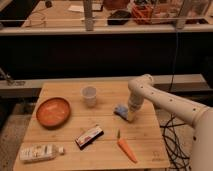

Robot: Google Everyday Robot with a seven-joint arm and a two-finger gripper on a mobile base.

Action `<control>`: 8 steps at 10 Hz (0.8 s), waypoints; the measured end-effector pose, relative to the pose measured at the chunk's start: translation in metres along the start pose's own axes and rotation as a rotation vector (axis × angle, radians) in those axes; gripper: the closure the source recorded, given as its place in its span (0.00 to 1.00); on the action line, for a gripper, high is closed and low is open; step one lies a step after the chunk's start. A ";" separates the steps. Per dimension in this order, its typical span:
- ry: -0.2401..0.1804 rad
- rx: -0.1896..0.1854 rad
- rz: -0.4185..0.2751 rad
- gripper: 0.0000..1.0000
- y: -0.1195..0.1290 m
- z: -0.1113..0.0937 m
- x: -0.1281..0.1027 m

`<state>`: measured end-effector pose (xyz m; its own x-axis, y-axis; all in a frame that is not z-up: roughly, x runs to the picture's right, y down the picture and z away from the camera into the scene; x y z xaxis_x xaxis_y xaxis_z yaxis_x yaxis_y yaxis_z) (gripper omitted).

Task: Wipe the white sponge on the table

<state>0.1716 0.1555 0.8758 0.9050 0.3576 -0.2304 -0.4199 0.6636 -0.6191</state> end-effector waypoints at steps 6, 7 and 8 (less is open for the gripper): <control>0.013 0.025 0.037 1.00 -0.005 -0.002 0.002; 0.020 0.025 0.042 1.00 -0.007 -0.003 0.004; 0.026 0.029 0.045 1.00 -0.010 -0.002 0.003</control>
<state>0.1787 0.1481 0.8798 0.8867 0.3703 -0.2770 -0.4613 0.6661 -0.5861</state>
